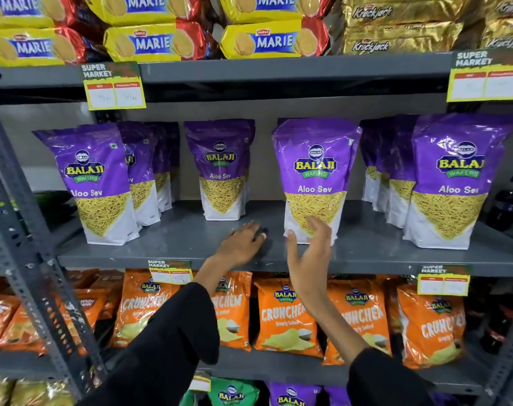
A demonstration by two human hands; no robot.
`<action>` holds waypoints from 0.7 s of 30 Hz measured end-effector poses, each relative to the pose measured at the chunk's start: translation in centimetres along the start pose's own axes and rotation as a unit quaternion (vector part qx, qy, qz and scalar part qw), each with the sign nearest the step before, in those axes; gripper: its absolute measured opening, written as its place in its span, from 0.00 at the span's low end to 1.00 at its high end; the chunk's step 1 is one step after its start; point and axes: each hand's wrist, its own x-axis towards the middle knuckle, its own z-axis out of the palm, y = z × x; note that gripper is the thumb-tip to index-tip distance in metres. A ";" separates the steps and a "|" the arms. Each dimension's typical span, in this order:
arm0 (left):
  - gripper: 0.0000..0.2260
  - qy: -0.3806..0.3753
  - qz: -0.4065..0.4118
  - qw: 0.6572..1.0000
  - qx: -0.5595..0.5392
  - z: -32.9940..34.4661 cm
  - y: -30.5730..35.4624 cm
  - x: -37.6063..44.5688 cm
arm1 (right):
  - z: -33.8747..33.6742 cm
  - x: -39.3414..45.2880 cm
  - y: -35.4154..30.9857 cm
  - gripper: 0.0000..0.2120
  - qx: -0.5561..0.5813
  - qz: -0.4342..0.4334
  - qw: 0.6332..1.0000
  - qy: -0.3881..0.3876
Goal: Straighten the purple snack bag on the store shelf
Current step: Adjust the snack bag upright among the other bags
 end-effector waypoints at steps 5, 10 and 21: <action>0.21 0.043 -0.028 0.999 0.005 -3.4 -4.8 -2.5 | 5.2 -0.2 -3.1 0.18 0.021 -0.024 0.995 -0.098; 0.20 0.049 -0.030 0.998 0.037 -6.3 -11.0 -2.9 | 13.6 3.1 -4.8 0.30 -0.002 0.066 0.983 -0.169; 0.27 -0.017 -0.009 0.995 0.097 -7.4 -19.8 -1.0 | 26.3 6.8 -3.8 0.67 -0.165 0.218 0.956 -0.109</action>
